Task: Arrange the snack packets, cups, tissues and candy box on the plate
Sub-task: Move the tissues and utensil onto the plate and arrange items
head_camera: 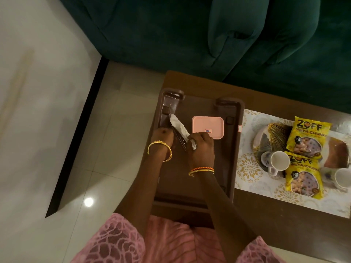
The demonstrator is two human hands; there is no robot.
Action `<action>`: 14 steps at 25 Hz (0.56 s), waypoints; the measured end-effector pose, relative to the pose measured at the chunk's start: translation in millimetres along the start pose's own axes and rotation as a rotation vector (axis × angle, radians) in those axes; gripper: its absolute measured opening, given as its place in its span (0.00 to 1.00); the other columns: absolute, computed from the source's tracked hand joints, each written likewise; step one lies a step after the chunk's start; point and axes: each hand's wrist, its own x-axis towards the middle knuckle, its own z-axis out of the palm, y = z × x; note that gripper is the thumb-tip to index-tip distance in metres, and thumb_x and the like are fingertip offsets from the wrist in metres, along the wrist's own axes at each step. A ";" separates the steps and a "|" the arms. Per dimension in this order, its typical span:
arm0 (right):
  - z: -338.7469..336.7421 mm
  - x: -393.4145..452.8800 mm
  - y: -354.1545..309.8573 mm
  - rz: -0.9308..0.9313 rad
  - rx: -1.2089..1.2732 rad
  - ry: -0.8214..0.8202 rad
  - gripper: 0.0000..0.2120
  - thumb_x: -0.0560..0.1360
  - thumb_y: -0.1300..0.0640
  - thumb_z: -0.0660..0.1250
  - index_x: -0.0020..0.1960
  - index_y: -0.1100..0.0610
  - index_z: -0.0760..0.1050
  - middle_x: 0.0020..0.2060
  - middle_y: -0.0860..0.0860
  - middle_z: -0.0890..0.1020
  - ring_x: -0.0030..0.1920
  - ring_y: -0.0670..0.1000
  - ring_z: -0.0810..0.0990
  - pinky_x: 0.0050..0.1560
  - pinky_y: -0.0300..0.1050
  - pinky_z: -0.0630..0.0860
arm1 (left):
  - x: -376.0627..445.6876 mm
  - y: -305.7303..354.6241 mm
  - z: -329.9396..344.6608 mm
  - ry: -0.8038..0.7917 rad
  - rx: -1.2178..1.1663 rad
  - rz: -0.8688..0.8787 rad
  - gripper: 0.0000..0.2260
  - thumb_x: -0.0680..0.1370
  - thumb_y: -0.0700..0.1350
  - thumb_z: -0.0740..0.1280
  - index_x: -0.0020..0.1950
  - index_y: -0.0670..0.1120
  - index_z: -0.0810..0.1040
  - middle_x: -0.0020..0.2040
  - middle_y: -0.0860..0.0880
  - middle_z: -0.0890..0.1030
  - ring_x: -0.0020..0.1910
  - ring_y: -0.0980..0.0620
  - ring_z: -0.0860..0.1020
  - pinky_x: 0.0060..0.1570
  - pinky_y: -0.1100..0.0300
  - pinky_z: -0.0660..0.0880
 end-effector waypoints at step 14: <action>5.8 -21.3 26.4 0.131 0.065 -0.149 0.20 0.73 0.56 0.67 0.64 0.58 0.72 0.55 0.59 0.82 0.54 0.60 0.80 0.52 0.52 0.77 | -10.8 -28.5 10.2 -0.001 0.309 0.190 0.20 0.74 0.42 0.66 0.66 0.47 0.71 0.60 0.43 0.79 0.59 0.40 0.77 0.60 0.49 0.74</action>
